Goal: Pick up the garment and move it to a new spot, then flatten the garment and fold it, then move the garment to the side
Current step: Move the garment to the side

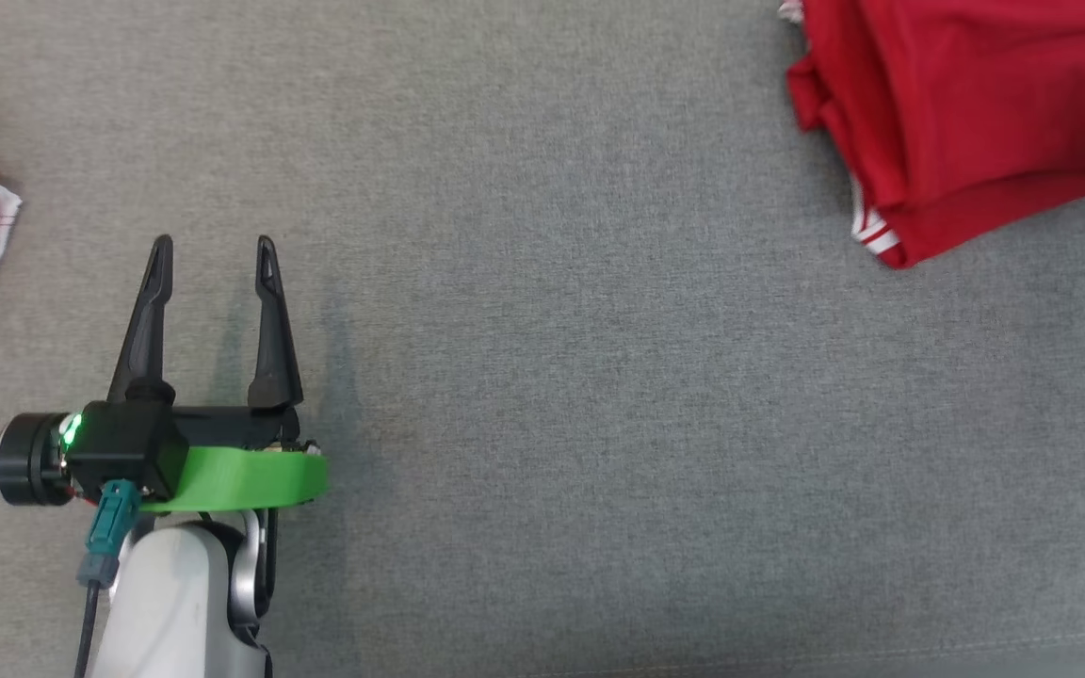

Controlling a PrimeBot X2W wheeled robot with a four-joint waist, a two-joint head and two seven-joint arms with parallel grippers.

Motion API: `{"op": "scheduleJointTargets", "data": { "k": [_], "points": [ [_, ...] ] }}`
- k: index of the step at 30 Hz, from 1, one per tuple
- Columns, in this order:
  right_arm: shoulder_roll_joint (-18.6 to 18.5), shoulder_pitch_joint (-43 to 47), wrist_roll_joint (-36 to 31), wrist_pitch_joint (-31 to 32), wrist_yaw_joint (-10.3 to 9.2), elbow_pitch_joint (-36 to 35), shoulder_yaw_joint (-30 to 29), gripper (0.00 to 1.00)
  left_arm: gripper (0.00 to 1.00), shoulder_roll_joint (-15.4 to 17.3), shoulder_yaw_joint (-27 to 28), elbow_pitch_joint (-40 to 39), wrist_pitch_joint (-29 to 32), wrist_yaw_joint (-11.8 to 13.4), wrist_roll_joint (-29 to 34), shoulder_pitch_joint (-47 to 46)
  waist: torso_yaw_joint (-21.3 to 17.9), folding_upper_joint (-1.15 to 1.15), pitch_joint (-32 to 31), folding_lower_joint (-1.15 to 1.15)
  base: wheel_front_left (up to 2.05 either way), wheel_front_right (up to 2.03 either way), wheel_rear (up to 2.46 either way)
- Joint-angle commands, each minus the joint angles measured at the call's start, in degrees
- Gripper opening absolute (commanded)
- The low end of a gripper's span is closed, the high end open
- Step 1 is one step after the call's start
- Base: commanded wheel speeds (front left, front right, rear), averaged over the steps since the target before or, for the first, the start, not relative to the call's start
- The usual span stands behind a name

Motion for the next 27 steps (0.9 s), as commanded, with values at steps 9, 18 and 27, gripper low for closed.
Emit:
{"op": "scheduleJointTargets", "data": {
  "k": [9,18,27],
  "points": [
    [-10.37,-5.64,4.28,-0.02,-0.12,-0.26,1.26,0.00,1.00,2.44,-0.80,-2.99,0.01,-0.60,3.58,-3.62,-8.02,0.00,11.39,-0.01,0.00,0.00,0.00],
    [-16.46,-10.75,7.28,2.43,-0.11,-0.75,4.55,0.00,1.00,3.43,-1.40,-5.33,0.05,-0.33,4.18,-1.93,-9.20,0.00,12.38,-0.01,0.00,0.00,0.00],
    [-17.76,-16.55,7.37,2.95,-0.11,3.02,7.55,1.00,1.00,3.36,-2.02,-6.14,0.06,0.12,3.97,-2.60,-8.06,0.00,13.27,-0.01,0.00,0.00,0.00]
  ]
}}
